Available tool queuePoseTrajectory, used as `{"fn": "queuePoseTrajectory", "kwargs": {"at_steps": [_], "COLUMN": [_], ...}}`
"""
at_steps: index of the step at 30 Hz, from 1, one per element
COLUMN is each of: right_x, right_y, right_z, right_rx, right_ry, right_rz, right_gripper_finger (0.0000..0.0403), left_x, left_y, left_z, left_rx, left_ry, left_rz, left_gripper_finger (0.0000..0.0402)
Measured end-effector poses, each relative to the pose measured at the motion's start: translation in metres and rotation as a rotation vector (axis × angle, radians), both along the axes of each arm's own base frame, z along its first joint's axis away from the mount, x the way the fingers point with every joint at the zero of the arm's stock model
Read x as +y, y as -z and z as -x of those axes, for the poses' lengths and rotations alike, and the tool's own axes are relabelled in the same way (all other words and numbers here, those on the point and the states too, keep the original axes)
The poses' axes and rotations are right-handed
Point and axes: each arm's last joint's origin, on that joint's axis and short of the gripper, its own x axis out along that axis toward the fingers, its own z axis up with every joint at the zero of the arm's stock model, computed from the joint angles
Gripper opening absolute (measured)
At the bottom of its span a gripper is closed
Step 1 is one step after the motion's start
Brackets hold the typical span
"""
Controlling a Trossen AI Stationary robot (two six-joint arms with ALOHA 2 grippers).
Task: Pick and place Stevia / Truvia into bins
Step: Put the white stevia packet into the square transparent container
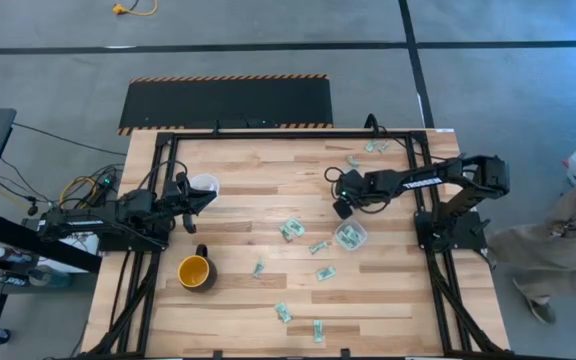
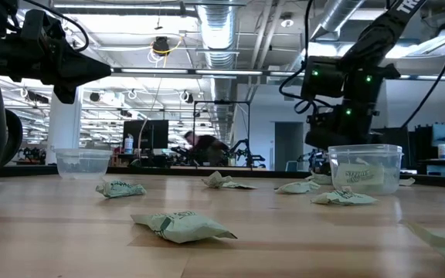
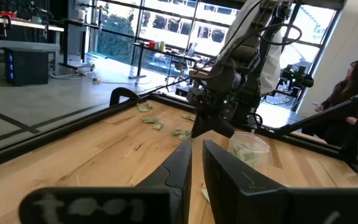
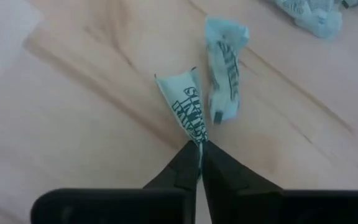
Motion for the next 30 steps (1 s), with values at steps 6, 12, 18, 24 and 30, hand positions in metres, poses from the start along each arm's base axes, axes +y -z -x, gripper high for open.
{"fn": "queuePoseTrajectory", "kwargs": {"at_steps": [6, 12, 18, 24, 30], "right_x": [0.017, 0.035, 0.057, 0.091, 0.119], "right_y": [-0.017, -0.05, -0.08, -0.097, -0.099], "right_z": [-0.004, -0.003, 0.005, 0.018, 0.027], "right_rx": [0.095, 0.111, -0.026, -0.126, -0.141], "right_ry": [-0.058, -0.054, -0.094, -0.169, -0.203], "right_rz": [0.01, 0.119, 0.081, -0.036, -0.103], "right_gripper_finger": [0.0006, 0.0004, 0.0002, 0.0002, 0.0001], "left_x": [0.0, 0.0, 0.0, 0.0, 0.0], "left_y": [0.0, 0.0, 0.0, 0.0, 0.0], "left_z": [0.0, 0.0, 0.0, 0.0, 0.0], "left_rx": [0.0, 0.0, 0.0, 0.0, 0.0], "left_ry": [0.0, 0.0, 0.0, 0.0, 0.0], "left_rz": [0.0, 0.0, 0.0, 0.0, 0.0], "left_gripper_finger": [0.0027, 0.0027, 0.0027, 0.0027, 0.0027]}}
